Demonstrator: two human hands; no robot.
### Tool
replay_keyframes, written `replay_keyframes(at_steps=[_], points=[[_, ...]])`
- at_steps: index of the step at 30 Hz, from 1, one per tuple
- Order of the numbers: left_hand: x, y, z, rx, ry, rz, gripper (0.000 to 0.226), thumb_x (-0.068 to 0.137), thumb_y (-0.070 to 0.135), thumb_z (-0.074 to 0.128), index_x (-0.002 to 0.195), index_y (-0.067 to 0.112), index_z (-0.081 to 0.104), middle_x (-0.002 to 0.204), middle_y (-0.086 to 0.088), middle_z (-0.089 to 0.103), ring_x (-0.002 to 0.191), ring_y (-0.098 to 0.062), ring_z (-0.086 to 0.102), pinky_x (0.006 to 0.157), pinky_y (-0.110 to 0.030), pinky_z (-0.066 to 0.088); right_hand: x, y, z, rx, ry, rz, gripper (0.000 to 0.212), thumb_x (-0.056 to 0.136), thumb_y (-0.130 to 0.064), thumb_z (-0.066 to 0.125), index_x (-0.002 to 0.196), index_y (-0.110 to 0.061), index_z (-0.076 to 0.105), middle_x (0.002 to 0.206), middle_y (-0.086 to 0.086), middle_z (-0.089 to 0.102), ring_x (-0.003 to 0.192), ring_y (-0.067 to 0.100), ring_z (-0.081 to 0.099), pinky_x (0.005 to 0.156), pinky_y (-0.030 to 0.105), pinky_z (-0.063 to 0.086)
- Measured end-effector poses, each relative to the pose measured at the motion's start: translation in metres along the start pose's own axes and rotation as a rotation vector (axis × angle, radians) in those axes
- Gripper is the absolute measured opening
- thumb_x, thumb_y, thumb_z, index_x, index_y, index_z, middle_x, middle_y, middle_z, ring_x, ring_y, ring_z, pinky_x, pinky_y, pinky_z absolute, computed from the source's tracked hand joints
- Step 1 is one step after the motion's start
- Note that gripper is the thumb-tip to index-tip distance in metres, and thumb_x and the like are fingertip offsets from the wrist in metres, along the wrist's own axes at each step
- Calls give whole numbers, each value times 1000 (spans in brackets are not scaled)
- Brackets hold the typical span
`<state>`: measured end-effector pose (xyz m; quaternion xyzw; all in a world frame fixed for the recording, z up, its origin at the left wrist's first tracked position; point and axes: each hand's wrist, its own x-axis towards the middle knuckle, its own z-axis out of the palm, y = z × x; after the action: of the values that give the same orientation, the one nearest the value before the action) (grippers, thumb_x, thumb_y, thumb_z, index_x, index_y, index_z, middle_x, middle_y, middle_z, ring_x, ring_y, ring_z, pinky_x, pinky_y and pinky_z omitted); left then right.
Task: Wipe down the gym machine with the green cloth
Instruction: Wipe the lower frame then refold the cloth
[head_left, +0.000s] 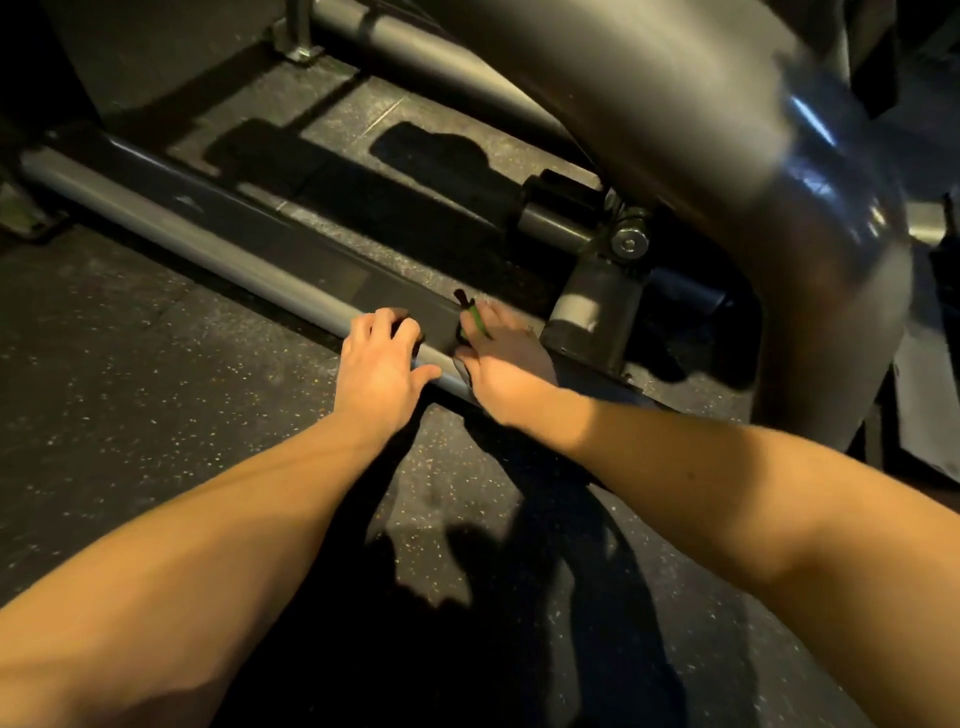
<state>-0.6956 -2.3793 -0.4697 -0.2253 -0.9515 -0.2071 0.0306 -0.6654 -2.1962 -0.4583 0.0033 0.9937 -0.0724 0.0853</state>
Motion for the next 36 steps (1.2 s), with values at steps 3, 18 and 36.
replay_keyframes(at_steps=[3,18,36], points=[[2,0,0,14,-19,-3,45,86,39,78,117,12,61,133,-12,50,122,-35,44,102,-49,41,18,-6,-4,23,-4,147,62,109,-48,29,162,-16,19,168,12,19,152,33,21,121,44,22],[17,42,-69,371,-680,113,59,98,50,55,140,9,47,142,-17,48,132,-37,42,111,-48,40,-127,40,-18,164,-12,172,35,103,-32,51,124,-8,68,134,15,62,129,32,53,108,43,43],[-43,1,-103,-579,-616,-176,14,87,18,77,94,7,70,83,-6,70,74,-13,66,68,-24,56,-88,-84,-56,1683,-263,613,47,104,-39,52,131,-2,61,122,21,69,101,32,66,95,45,54]])
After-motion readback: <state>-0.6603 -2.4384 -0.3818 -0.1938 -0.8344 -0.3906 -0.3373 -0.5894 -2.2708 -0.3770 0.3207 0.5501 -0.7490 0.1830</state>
